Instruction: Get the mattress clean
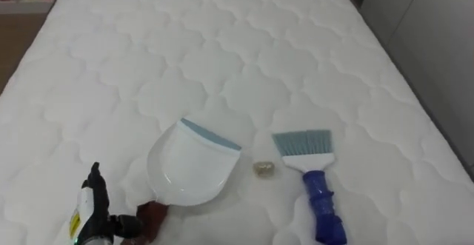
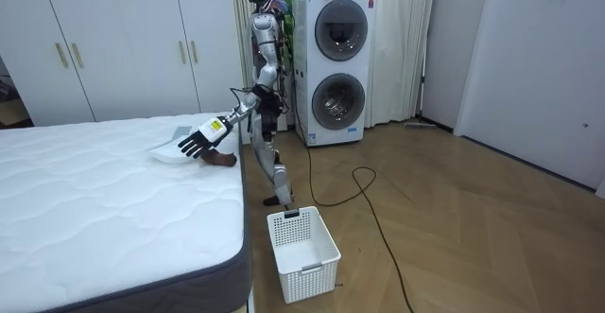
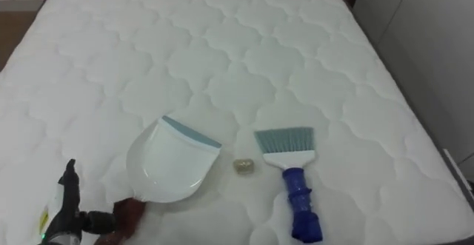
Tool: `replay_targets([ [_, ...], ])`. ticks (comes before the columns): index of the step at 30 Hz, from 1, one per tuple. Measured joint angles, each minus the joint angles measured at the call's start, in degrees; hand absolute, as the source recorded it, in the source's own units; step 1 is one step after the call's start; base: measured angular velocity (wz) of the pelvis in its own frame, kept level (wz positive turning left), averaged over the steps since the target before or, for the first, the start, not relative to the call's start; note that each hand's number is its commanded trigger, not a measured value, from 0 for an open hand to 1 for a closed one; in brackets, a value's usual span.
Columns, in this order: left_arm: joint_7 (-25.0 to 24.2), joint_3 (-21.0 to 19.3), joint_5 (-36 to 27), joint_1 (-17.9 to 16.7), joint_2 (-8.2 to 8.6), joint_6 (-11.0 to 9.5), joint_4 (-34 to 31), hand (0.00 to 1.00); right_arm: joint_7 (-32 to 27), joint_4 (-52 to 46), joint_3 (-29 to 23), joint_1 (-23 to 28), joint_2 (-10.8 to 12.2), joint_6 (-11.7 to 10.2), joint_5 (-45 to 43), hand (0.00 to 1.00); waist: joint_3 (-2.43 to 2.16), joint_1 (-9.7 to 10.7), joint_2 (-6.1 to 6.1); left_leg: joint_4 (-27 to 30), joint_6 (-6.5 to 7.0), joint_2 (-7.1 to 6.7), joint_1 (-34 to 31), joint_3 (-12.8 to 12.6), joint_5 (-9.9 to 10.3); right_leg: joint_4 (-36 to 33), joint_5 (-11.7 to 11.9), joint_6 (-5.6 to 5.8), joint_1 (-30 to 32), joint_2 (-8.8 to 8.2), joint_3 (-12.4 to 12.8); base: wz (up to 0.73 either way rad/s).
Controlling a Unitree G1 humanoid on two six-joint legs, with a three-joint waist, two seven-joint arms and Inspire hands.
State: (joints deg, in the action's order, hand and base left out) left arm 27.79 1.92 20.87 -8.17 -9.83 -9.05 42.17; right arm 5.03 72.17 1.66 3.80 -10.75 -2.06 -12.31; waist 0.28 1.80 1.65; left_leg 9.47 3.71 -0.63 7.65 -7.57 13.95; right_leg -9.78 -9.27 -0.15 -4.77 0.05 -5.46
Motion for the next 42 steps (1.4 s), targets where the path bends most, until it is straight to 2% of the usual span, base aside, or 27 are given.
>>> replay_targets([
  [3,-0.7,1.7,0.0,0.0,-0.01,0.0,0.1,0.00,-0.1,-0.1,1.6,0.0,-0.1,0.0,2.1,0.00,0.05,0.1,0.00,0.0,0.00,0.12,-0.3,0.2,0.0,0.1,0.0,-0.02,0.1,0.08,-0.4,0.06],
  [5,-1.4,2.9,0.0,0.7,0.00,0.0,0.4,0.00,-0.2,-0.1,1.8,0.0,-0.4,0.0,3.3,0.00,0.00,0.3,-0.51,0.1,-0.01,0.16,-1.1,0.4,0.0,0.1,0.0,-0.05,0.7,0.08,-0.7,0.04],
  [7,-1.9,3.4,0.0,1.4,0.00,0.0,0.4,0.00,-0.4,-0.1,1.8,-0.2,-0.7,-0.2,3.7,0.00,0.12,0.4,-0.82,0.2,-0.01,0.19,-1.6,0.4,0.0,0.1,0.1,-0.10,1.1,0.10,-0.7,0.00],
  [9,-2.1,3.9,0.0,2.1,0.01,0.0,0.9,0.00,-0.6,0.1,1.8,-0.3,-0.9,-0.4,4.4,0.00,-0.07,0.9,-1.24,0.2,-0.01,0.20,-2.0,0.4,0.0,0.1,0.1,-0.11,1.6,0.10,-0.7,0.00],
  [13,-2.7,4.0,0.0,3.7,-0.01,0.0,3.0,0.00,-0.5,0.2,1.7,-0.5,-1.3,-0.4,6.4,0.00,0.09,1.2,-1.78,0.4,-0.02,0.24,-2.4,0.2,0.0,0.1,0.1,-0.11,2.2,0.07,-0.6,-0.01],
  [14,-2.9,4.0,-0.1,3.9,-0.01,0.0,3.0,0.00,-0.4,0.2,1.7,-0.6,-1.3,-0.5,6.5,0.00,-0.05,1.2,-1.77,0.6,-0.02,0.24,-3.1,0.2,0.0,0.1,0.1,-0.12,2.9,0.06,-0.6,0.00],
  [19,-3.6,4.0,-0.4,4.7,0.01,0.0,4.8,0.00,0.1,0.3,1.7,-0.6,-1.3,-0.4,8.0,0.00,0.00,1.3,-1.74,1.1,-0.02,0.24,-4.3,0.2,0.0,0.0,0.1,-0.19,3.8,0.01,-0.6,0.00],
  [23,-3.8,4.0,-0.3,6.0,0.01,0.0,9.0,0.00,0.2,0.9,1.8,-1.1,-1.3,-0.5,8.6,0.00,0.01,1.3,-1.63,1.3,-0.02,0.29,-5.0,0.2,0.0,-0.1,0.2,-0.26,4.6,-0.12,-0.8,0.00],
  [30,-3.9,5.0,-0.1,6.8,0.01,0.0,10.8,0.00,-0.1,1.6,2.9,-2.7,-1.2,-0.5,10.1,0.00,0.15,1.5,-1.07,2.4,0.06,0.28,-8.7,0.4,-0.2,-1.0,0.3,-0.43,7.9,-0.51,-1.2,0.01],
  [35,-5.0,5.2,-0.3,8.8,0.07,0.3,15.3,0.00,-0.3,1.7,4.7,-3.3,-1.2,-0.5,13.2,0.00,0.37,1.5,-0.72,2.9,0.05,0.22,-10.5,1.3,-0.2,-1.1,0.3,-0.47,9.1,-0.68,-2.4,0.09],
  [42,-6.0,5.2,0.0,11.4,0.16,0.3,18.0,0.00,-0.4,3.7,6.2,-5.1,-1.2,-0.5,15.3,0.00,0.63,1.1,-0.40,3.5,0.05,0.19,-12.3,1.8,-0.2,-1.0,0.3,-0.50,10.3,-0.79,-3.3,0.07],
])
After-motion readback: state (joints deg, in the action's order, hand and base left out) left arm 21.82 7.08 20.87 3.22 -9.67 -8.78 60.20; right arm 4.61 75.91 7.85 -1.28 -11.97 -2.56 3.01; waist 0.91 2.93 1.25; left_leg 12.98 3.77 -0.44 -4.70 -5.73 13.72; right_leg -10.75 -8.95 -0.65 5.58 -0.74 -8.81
